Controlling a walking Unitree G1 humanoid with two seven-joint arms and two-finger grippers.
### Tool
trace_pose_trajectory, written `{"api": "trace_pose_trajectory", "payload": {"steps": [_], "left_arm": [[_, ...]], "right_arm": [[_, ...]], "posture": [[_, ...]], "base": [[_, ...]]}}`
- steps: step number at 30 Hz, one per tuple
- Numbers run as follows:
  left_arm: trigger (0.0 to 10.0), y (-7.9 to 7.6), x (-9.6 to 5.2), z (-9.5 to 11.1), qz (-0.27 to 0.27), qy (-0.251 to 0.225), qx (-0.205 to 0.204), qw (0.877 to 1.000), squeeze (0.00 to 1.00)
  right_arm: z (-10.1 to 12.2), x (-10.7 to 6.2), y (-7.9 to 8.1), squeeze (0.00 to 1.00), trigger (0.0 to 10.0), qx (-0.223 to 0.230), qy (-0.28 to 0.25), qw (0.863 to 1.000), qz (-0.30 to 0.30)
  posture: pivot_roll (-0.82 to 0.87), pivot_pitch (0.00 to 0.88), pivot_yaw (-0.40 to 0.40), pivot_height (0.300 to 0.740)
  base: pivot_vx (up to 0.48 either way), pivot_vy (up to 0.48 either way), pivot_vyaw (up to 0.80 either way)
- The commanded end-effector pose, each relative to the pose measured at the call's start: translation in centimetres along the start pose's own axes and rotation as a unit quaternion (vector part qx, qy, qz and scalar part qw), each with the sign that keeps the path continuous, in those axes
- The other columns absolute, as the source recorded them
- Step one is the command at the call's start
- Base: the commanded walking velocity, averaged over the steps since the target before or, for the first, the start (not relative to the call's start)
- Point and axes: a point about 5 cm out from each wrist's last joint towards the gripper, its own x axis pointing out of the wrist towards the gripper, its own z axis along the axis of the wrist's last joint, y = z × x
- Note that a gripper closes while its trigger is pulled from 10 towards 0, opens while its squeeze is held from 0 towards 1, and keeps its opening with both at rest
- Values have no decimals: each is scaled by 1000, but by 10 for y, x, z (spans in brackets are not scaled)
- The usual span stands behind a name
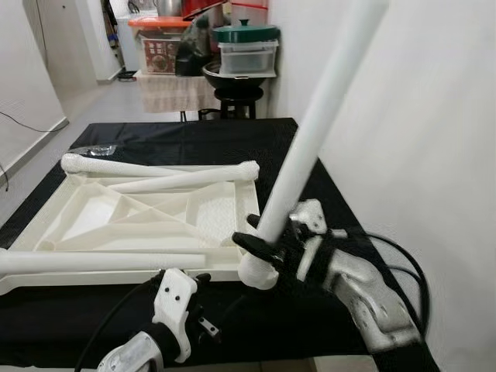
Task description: Building children table
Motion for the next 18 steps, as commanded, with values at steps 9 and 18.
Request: {"api": "trace_pose_trajectory", "payload": {"steps": [9, 18], "left_arm": [[10000, -14, -21, 8, -7, 17, 34, 999, 0], [10000, -37, -48, 19, -54, 28, 45, 997, 0]], "right_arm": [[13, -6, -15, 0, 10000, 7, 5, 996, 83], [37, -11, -29, 0, 10000, -25, 11, 986, 165]], "posture": [[73, 126, -29, 740], [99, 226, -8, 740]], "base": [[0, 0, 0], [0, 0, 0]]}}
